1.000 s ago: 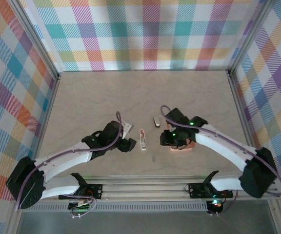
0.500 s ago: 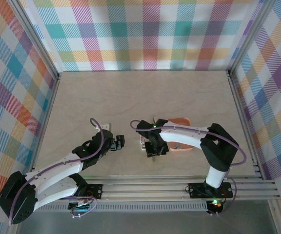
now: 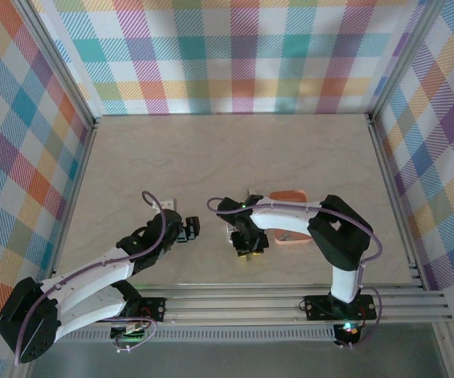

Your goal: Load the staples into the stapler

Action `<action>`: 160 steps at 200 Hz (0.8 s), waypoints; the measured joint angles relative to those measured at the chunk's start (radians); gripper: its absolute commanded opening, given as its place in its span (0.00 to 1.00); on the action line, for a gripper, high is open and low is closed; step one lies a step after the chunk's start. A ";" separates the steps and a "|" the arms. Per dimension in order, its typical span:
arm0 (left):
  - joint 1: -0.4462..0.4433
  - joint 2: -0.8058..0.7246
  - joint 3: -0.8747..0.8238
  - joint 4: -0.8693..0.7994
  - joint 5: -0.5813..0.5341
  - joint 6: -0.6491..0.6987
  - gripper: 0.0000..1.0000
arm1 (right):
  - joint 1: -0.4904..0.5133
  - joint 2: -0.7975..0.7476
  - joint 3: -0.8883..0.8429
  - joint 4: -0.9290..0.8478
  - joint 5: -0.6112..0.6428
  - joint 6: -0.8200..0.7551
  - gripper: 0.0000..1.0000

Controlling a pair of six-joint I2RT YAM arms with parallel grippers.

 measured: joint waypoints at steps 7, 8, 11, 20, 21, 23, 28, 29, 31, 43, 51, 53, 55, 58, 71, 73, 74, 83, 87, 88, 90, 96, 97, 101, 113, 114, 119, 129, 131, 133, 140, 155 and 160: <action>0.000 0.000 0.000 0.000 0.000 0.000 0.96 | 0.000 0.003 0.002 -0.001 0.000 0.000 0.27; 0.000 0.000 0.000 0.000 0.000 0.000 0.96 | 0.000 0.003 0.002 -0.001 0.000 0.001 0.27; 0.000 0.000 0.000 0.000 0.000 0.000 0.96 | 0.000 0.003 0.003 -0.002 0.001 0.001 0.26; 0.000 0.000 0.000 0.000 0.000 0.000 0.96 | 0.000 0.003 0.004 -0.002 0.000 0.001 0.25; 0.000 0.000 0.000 0.000 0.000 0.000 0.96 | 0.000 0.003 0.004 -0.002 0.000 0.001 0.25; 0.000 -0.001 0.000 0.000 0.000 0.000 0.96 | 0.000 0.004 0.004 -0.002 0.000 0.002 0.24; 0.000 -0.001 0.000 0.000 0.000 0.000 0.96 | 0.000 0.004 0.004 -0.003 0.001 0.003 0.24; 0.000 -0.001 0.000 0.000 0.000 0.000 0.96 | 0.000 0.004 0.004 -0.003 0.001 0.003 0.24; 0.000 -0.001 0.000 0.000 0.000 0.000 0.96 | 0.000 0.004 0.004 -0.003 0.001 0.004 0.23; 0.000 -0.002 0.000 0.000 0.000 0.000 0.96 | -0.001 0.005 0.004 -0.004 0.001 0.006 0.21; 0.000 -0.002 0.000 -0.001 0.000 0.000 0.96 | -0.001 0.005 0.004 -0.004 0.001 0.012 0.20; 0.000 -0.002 0.000 -0.001 0.000 0.000 0.96 | -0.001 0.005 0.004 -0.004 0.001 0.012 0.20; 0.000 -0.002 0.000 -0.001 0.000 0.000 0.96 | -0.001 0.005 0.004 -0.004 0.000 0.013 0.20; 0.000 -0.002 0.000 -0.001 0.000 0.000 0.96 | -0.001 0.005 0.004 -0.004 0.001 0.017 0.20; 0.000 -0.004 -0.001 -0.002 -0.003 0.001 0.97 | -0.001 0.005 0.004 -0.004 0.000 0.025 0.18; 0.000 -0.004 -0.001 -0.003 -0.004 0.001 0.97 | -0.001 0.005 0.004 -0.003 0.000 0.027 0.18; 0.000 -0.005 -0.001 -0.003 -0.004 0.000 0.97 | -0.001 0.005 0.004 -0.003 0.000 0.027 0.18; 0.000 -0.010 -0.001 -0.006 -0.008 0.001 0.96 | -0.001 0.005 0.004 -0.003 0.000 0.036 0.17; 0.000 -0.012 -0.002 -0.007 -0.009 0.000 0.97 | -0.001 0.005 0.004 -0.003 0.000 0.040 0.17; 0.000 -0.013 -0.002 -0.007 -0.010 0.001 0.96 | -0.001 0.005 0.004 -0.003 0.000 0.040 0.17; 0.000 -0.014 -0.002 -0.007 -0.011 0.000 0.96 | -0.001 0.005 0.004 -0.003 0.000 0.043 0.17; 0.000 -0.015 -0.002 -0.007 -0.013 0.001 0.96 | -0.001 0.005 0.004 -0.003 0.000 0.049 0.17; 0.000 -0.015 -0.002 -0.007 -0.014 0.001 0.96 | 0.000 0.004 0.004 -0.003 0.000 0.051 0.16; 0.000 -0.016 -0.002 -0.007 -0.015 0.000 0.96 | 0.000 0.004 0.003 -0.002 0.001 0.054 0.16; 0.000 -0.017 -0.004 -0.006 -0.019 0.001 0.96 | 0.001 0.001 0.002 0.000 0.004 0.065 0.16; 0.000 -0.018 -0.004 -0.006 -0.019 0.001 0.97 | 0.002 0.001 0.001 0.000 0.004 0.066 0.16; 0.000 -0.018 -0.007 -0.006 -0.019 0.000 0.96 | 0.002 -0.001 0.000 0.002 0.005 0.072 0.15; 0.000 -0.019 -0.014 -0.006 -0.023 0.000 0.97 | 0.005 -0.006 -0.005 0.007 0.010 0.080 0.15; 0.000 -0.019 -0.014 -0.006 -0.023 0.000 0.97 | 0.005 -0.007 -0.006 0.008 0.011 0.082 0.15; 0.000 -0.019 -0.015 -0.007 -0.023 0.000 0.97 | 0.006 -0.008 -0.007 0.010 0.012 0.084 0.15; 0.000 -0.019 -0.019 -0.006 -0.024 0.000 0.97 | 0.010 -0.013 -0.011 0.015 0.017 0.089 0.15; 0.000 -0.019 -0.025 -0.006 -0.027 0.000 0.97 | 0.015 -0.023 -0.016 0.032 0.029 0.101 0.15; 0.000 -0.019 -0.027 -0.005 -0.027 0.000 0.97 | 0.017 -0.029 -0.016 0.037 0.035 0.104 0.15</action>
